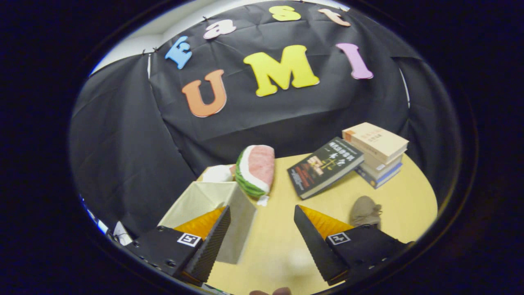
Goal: Open the storage box then place both shoes into the box .Put the left shoe in first, then the right shoe, with the right side of both shoes facing outward in a uniform manner.
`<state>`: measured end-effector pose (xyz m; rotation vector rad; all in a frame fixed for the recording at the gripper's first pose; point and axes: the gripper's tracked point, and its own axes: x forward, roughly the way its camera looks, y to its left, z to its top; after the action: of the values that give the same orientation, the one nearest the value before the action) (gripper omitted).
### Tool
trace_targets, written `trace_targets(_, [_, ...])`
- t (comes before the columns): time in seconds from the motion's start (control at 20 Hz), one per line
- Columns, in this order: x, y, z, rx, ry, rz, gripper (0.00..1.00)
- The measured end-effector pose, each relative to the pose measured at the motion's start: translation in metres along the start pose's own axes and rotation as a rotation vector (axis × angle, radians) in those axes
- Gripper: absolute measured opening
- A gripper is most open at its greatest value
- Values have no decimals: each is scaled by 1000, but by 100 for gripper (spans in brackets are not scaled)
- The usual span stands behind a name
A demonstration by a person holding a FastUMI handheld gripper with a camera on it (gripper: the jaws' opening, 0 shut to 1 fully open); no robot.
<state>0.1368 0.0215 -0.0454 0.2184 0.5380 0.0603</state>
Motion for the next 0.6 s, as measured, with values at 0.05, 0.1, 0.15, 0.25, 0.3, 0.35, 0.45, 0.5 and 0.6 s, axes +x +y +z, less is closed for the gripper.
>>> trace_targets(0.05, [-3,-27,-1,8,-3,-33,96])
trace_targets(0.1, [-8,-51,-5,14,3,-59,96])
trace_targets(0.15, [-14,-75,-13,18,20,-86,96])
trace_targets(0.25, [-16,-124,-24,19,48,-160,96])
trace_targets(0.3, [-15,-147,-31,12,66,-198,96])
trace_targets(0.35, [-15,-165,-38,10,84,-231,96])
trace_targets(0.45, [-9,-193,-55,10,135,-275,96])
trace_targets(0.5, [-5,-203,-62,13,157,-289,96])
trace_targets(0.6, [5,-216,-73,18,195,-304,96])
